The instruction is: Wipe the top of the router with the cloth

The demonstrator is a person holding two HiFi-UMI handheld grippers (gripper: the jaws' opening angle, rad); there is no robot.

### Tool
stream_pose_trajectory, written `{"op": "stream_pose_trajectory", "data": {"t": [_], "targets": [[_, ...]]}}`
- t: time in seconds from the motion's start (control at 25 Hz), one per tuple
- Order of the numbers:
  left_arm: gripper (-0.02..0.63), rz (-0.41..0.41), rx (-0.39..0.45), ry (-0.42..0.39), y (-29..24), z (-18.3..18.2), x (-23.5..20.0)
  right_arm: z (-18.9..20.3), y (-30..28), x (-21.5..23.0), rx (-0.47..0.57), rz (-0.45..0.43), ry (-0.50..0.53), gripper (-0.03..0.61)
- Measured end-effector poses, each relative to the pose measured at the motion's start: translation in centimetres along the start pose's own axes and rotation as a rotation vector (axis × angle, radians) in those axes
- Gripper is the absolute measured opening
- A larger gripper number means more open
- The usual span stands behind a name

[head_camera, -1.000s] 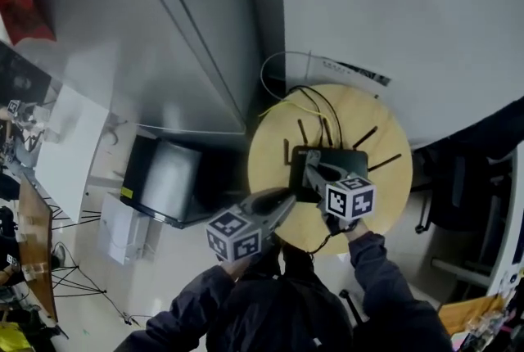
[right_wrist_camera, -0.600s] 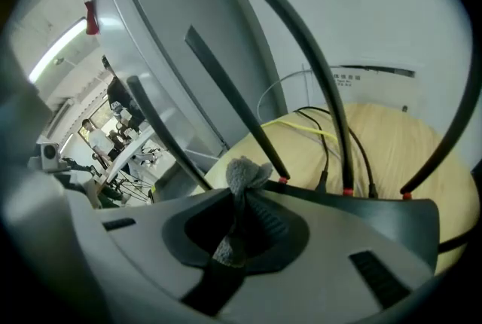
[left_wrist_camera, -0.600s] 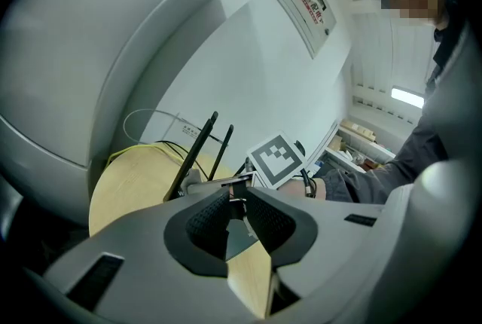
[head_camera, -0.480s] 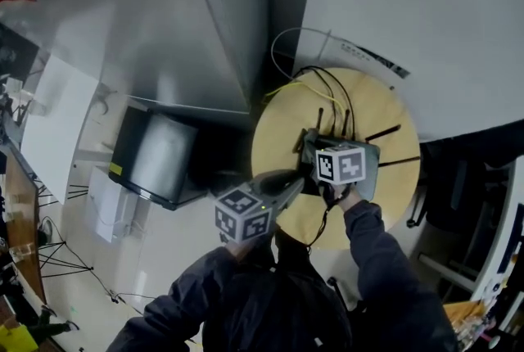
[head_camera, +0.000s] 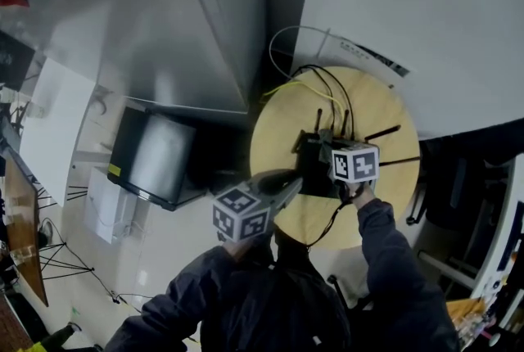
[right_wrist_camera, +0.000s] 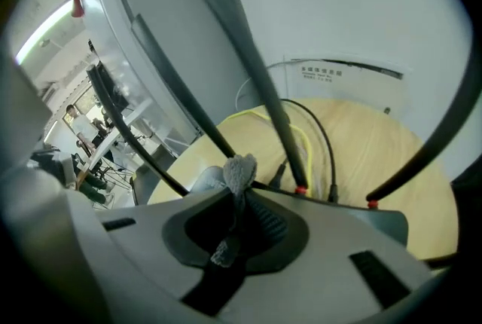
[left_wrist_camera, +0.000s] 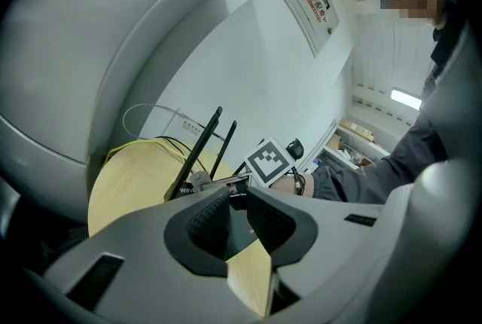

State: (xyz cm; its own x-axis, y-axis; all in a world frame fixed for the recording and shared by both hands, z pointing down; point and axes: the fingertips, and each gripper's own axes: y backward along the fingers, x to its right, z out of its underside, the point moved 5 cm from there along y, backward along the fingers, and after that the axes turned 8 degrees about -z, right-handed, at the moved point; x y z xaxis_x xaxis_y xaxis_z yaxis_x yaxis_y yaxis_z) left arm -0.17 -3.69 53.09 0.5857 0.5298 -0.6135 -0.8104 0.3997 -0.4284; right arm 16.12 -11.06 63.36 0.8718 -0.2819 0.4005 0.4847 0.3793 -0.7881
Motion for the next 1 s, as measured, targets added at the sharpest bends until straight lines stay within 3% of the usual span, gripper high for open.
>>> {"op": "stream_pose_trajectory", "data": {"t": [0.4,0.76,1.0], "targets": [[0.066,0.027,-0.018,-0.018,-0.6,-0.3,0.1,2.9,4.7,6.6,0.030,0.142,-0.066,0.069],[0.066,0.044,-0.031,-0.023,-0.7,-0.3,0.1,4.4,6.9,9.2,0.067,0.265,-0.135,0.069],[0.067,0.041,-0.027,-0.023,-0.2,-0.4,-0.1,4.1,7.0,7.9,0.119,0.254,-0.153,0.069]]}}
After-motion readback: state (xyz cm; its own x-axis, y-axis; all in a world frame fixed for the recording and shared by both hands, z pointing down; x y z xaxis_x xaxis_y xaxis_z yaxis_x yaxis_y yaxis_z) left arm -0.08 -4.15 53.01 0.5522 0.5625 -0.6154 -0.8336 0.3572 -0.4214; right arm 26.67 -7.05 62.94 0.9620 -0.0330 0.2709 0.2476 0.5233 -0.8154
